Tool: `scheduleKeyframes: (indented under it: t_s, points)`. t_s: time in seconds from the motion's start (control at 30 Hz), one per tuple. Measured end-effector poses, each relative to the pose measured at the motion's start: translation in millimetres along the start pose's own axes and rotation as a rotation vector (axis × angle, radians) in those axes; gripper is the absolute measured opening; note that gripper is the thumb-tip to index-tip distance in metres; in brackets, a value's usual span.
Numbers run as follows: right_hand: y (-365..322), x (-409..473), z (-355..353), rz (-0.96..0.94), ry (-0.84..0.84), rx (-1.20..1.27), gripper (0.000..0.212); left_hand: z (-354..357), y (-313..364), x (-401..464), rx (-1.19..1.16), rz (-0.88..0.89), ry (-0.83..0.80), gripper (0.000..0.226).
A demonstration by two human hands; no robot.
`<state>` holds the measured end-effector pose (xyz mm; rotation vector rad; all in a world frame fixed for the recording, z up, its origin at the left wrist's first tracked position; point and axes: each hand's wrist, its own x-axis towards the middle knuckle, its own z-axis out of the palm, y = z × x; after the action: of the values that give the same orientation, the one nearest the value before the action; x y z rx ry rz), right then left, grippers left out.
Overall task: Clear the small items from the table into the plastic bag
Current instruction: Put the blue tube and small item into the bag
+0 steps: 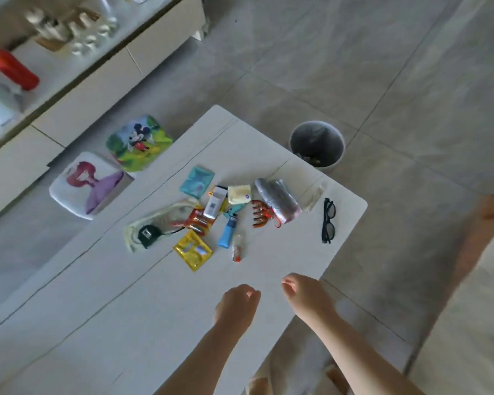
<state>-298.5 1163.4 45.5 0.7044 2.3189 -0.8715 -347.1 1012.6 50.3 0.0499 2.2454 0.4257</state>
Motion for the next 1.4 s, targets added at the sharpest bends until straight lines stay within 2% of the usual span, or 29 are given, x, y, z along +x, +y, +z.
scheduleKeyframes:
  t_s: [0.23, 0.47, 0.73, 0.83, 0.97, 1.1, 1.23, 1.33, 1.4]
  points:
    - [-37, 54, 35, -0.025, -0.068, -0.129, 0.027, -16, -58, 42, -0.120, -0.115, 0.014, 0.032]
    - [-55, 135, 67, -0.035, -0.072, -0.240, 0.028, -30, -67, 125, -0.237, -0.145, 0.164, 0.030]
    - [-69, 206, 122, 0.007, 0.160, -0.217, 0.046, -28, -53, 230, -0.199, -0.066, 0.216, 0.040]
    - [-65, 212, 129, -0.059, 0.233, -0.282, 0.035, -21, -52, 244, -0.160, -0.060, 0.205, 0.038]
    - [-56, 222, 116, -0.037, 0.249, -0.176, 0.027, -18, -52, 250, -0.171, -0.078, 0.194, 0.035]
    - [-56, 237, 86, -0.180, 0.220, -0.035, 0.029, -16, -51, 245, -0.135, -0.113, 0.129, 0.030]
    - [-71, 259, 71, -0.386, 0.216, -0.196, 0.036, -11, -57, 237, -0.210, -0.184, 0.094, 0.028]
    - [-87, 273, 71, -0.398, 0.170, -0.435, 0.049, -9, -63, 234, -0.256, -0.221, 0.083, 0.027]
    - [-96, 275, 71, -0.382, 0.174, -0.585, 0.049, -7, -67, 233, -0.281, -0.235, 0.085, 0.027]
